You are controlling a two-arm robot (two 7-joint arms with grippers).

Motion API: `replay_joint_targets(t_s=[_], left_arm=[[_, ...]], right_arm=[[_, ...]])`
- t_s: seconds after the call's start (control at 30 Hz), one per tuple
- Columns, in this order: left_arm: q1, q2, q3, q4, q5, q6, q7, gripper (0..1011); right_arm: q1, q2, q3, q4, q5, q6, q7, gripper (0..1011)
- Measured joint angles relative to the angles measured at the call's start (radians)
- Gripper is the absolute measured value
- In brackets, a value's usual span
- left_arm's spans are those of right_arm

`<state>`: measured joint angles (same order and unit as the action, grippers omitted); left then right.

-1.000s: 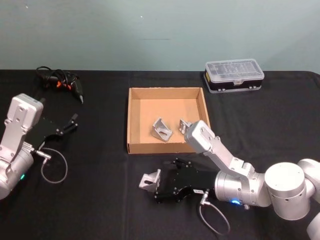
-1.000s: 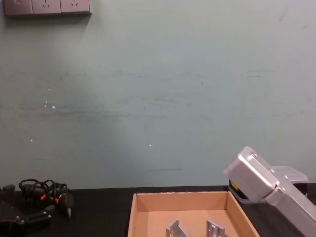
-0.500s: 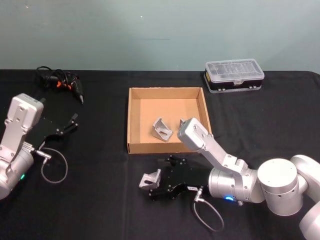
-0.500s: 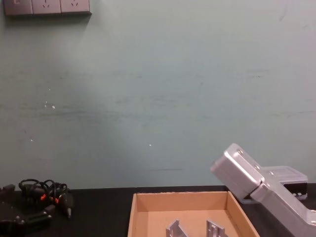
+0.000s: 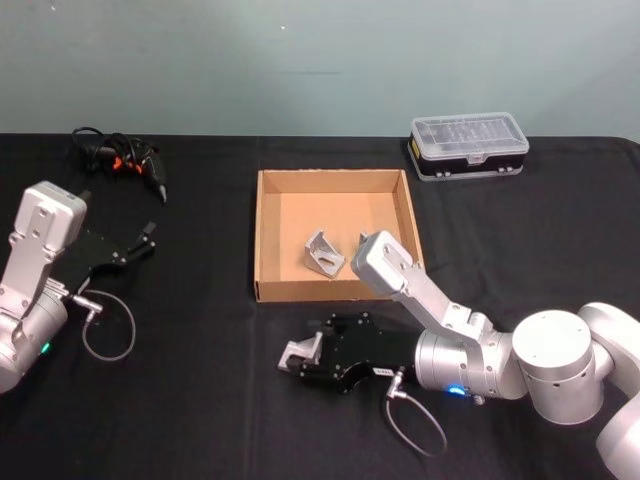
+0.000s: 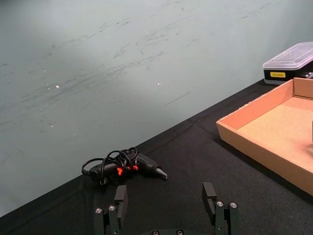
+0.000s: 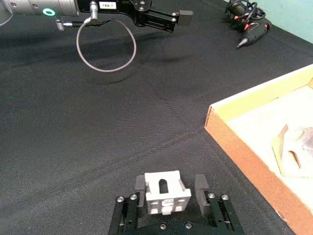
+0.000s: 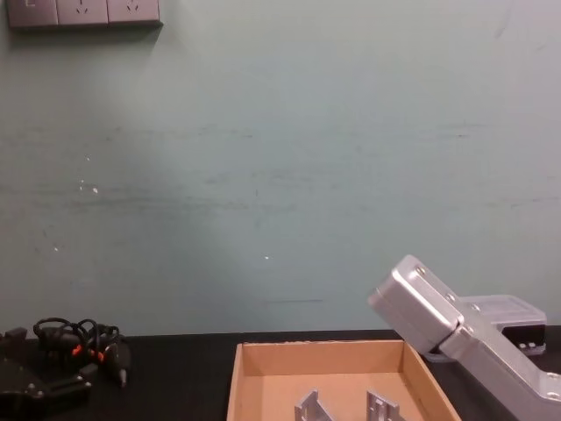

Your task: Use one hand to pick up the angle iron from the table and place it into the box.

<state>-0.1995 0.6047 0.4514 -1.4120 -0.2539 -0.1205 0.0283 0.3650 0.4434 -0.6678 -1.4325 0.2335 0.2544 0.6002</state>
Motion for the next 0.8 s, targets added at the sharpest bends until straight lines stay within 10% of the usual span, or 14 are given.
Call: replay_joint_targets(t_s=[0.23,0.8], left_arm=[[0.000,0.000,0.000,0.000,0.000,0.000,0.000,1000],[0.000,0.000,0.000,0.000,0.000,0.000,0.000,1000]], right_arm=[[-0.006,0.001,0.002,-0.007,-0.001,0.004,-0.001,460],[-0.073,0.052,0.103,-0.160,0.063,0.004,-0.066,452]])
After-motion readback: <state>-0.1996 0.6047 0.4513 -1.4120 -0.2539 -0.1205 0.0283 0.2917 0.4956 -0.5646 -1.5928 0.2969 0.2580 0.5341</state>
